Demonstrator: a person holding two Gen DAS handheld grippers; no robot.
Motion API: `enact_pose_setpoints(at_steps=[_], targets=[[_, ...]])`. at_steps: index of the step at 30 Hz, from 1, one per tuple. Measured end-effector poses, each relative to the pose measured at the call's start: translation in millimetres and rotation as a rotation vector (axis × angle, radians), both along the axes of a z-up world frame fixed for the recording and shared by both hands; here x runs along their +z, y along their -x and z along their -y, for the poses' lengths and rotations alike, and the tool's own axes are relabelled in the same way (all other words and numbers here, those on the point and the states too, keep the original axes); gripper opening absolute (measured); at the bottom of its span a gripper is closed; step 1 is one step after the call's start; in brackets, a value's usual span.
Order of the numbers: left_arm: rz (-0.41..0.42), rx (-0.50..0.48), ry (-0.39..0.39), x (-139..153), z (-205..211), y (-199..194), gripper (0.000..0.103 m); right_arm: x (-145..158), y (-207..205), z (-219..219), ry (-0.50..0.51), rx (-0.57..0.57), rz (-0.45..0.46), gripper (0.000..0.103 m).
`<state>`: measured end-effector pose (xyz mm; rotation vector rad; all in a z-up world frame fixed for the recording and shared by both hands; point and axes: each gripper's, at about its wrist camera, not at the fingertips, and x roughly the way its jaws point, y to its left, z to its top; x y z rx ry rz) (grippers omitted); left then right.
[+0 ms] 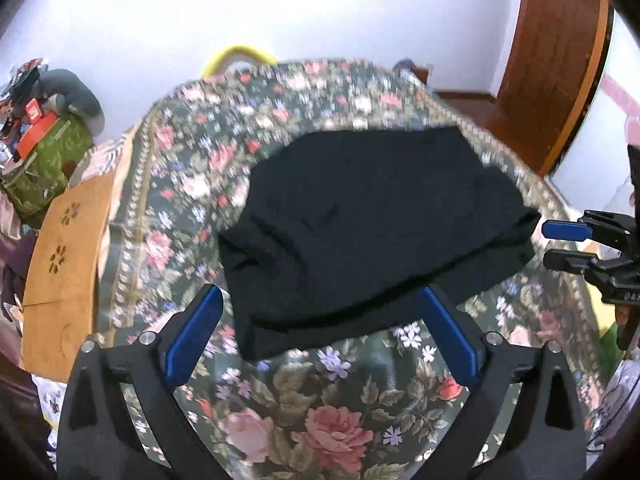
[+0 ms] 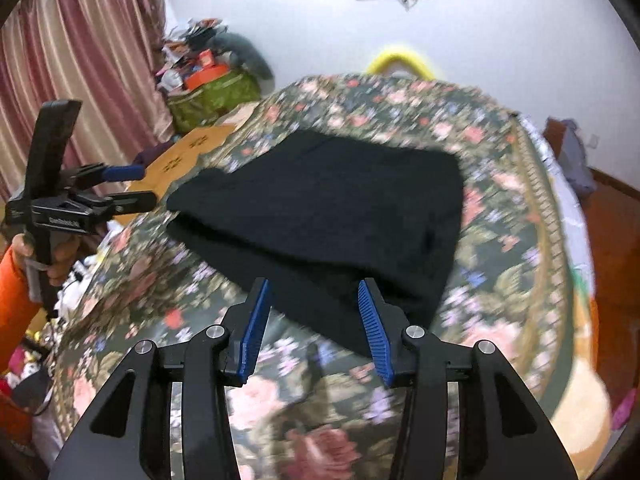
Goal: Fold small clothes
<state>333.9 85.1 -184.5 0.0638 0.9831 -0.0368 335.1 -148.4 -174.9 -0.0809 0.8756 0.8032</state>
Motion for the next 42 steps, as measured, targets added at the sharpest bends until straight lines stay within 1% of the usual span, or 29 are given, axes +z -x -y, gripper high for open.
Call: enact_pose_setpoints(at_steps=[2, 5, 7, 10, 13, 14, 15, 16, 17, 19, 20, 21, 22, 25, 27, 30, 33, 36, 38, 42], targets=[[-0.033, 0.02, -0.015, -16, 2, -9, 0.099, -11, -2, -8, 0.009, 0.007, -0.019, 0.042], [-0.08, 0.052, -0.073, -38, 2, -28, 0.099, -29, -16, -18, 0.024, -0.015, -0.066, 0.042], [-0.088, 0.065, -0.092, -45, 0, -40, 0.099, -33, -25, -22, 0.031, -0.02, -0.072, 0.042], [-0.079, 0.063, -0.096, -42, -4, -59, 0.099, -31, -40, -28, 0.05, 0.006, -0.051, 0.042], [-0.081, 0.038, -0.118, -36, -9, -87, 0.099, -27, -63, -35, 0.101, 0.038, -0.039, 0.042], [-0.079, 0.04, -0.122, -31, -13, -99, 0.099, -24, -69, -38, 0.123, 0.037, -0.021, 0.042], [-0.073, 0.049, -0.119, -26, -16, -107, 0.099, -16, -80, -39, 0.147, 0.022, 0.017, 0.042], [-0.051, 0.084, -0.111, -15, -23, -118, 0.099, -10, -88, -38, 0.152, 0.002, 0.05, 0.042], [-0.036, 0.106, -0.109, -8, -27, -124, 0.099, 0, -97, -34, 0.147, -0.042, 0.091, 0.042], [0.037, 0.177, -0.092, 16, -41, -131, 0.099, 15, -107, -23, 0.104, -0.12, 0.131, 0.042], [0.076, 0.206, -0.073, 28, -49, -129, 0.099, 25, -112, -16, 0.061, -0.149, 0.139, 0.042], [0.095, 0.22, -0.056, 34, -53, -127, 0.099, 32, -113, -10, 0.028, -0.165, 0.146, 0.046], [0.111, 0.23, -0.033, 41, -58, -123, 0.099, 36, -112, -6, 0.01, -0.175, 0.154, 0.052], [0.105, 0.244, -0.002, 44, -71, -112, 0.099, 39, -101, 3, 0.002, -0.185, 0.184, 0.06], [0.082, 0.252, 0.003, 38, -77, -103, 0.099, 35, -95, 4, 0.018, -0.179, 0.183, 0.061], [0.027, 0.248, 0.01, 22, -81, -90, 0.099, 19, -88, 6, 0.043, -0.159, 0.144, 0.061], [-0.033, 0.239, 0.052, 1, -82, -77, 0.099, 3, -80, 10, 0.052, -0.158, 0.097, 0.064], [-0.075, 0.241, 0.108, -20, -86, -69, 0.099, -13, -74, 16, 0.057, -0.172, 0.058, 0.068], [-0.109, 0.24, 0.154, -35, -87, -68, 0.099, -28, -75, 23, 0.057, -0.193, 0.016, 0.068], [-0.148, 0.221, 0.248, -52, -82, -72, 0.099, -45, -82, 33, 0.04, -0.238, -0.049, 0.068]])
